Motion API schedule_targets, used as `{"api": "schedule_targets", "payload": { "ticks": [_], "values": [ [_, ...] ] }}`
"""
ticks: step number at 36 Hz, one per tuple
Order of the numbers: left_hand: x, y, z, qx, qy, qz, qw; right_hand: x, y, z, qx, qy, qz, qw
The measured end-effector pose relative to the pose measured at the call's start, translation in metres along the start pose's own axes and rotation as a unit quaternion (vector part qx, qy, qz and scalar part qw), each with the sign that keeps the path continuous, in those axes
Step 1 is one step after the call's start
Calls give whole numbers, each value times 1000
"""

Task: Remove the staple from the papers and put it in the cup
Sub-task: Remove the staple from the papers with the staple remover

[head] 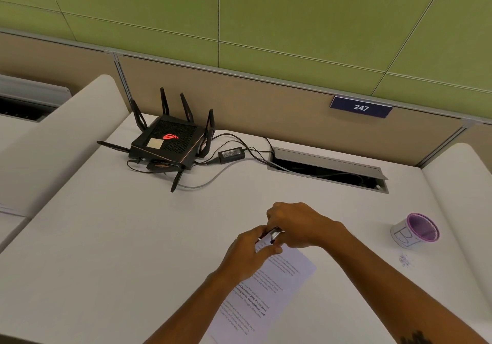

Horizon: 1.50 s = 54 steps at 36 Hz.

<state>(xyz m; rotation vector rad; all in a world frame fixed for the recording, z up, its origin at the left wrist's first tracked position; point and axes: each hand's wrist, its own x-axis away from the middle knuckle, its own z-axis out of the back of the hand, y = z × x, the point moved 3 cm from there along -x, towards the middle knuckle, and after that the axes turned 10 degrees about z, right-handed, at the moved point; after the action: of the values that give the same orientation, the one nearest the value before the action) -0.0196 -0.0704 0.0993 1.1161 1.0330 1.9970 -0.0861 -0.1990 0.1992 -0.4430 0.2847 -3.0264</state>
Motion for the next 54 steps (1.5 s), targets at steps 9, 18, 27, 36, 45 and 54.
{"api": "schedule_targets", "payload": {
  "ticks": [9, 18, 27, 36, 45, 54],
  "values": [
    [2, 0, -3, 3, 20, -15, 1000, -4, 3, -2, 13, 13, 11, 1000],
    [2, 0, -6, 7, 24, -17, 1000, -3, 4, -2, 26, 13, 16, 999],
    [5, 5, -3, 44, -1, -6, 999, -1, 9, -3, 34, -41, -17, 998],
    [-1, -9, 2, 57, 33, 5, 998, 10, 20, -6, -80, -52, -82, 992],
    [4, -9, 14, 83, 60, 12, 995, 35, 30, -14, -283, 207, -223, 910],
    [14, 9, 20, 161, 136, 12, 977, 49, -38, -31, -432, 421, -290, 743]
  ]
}}
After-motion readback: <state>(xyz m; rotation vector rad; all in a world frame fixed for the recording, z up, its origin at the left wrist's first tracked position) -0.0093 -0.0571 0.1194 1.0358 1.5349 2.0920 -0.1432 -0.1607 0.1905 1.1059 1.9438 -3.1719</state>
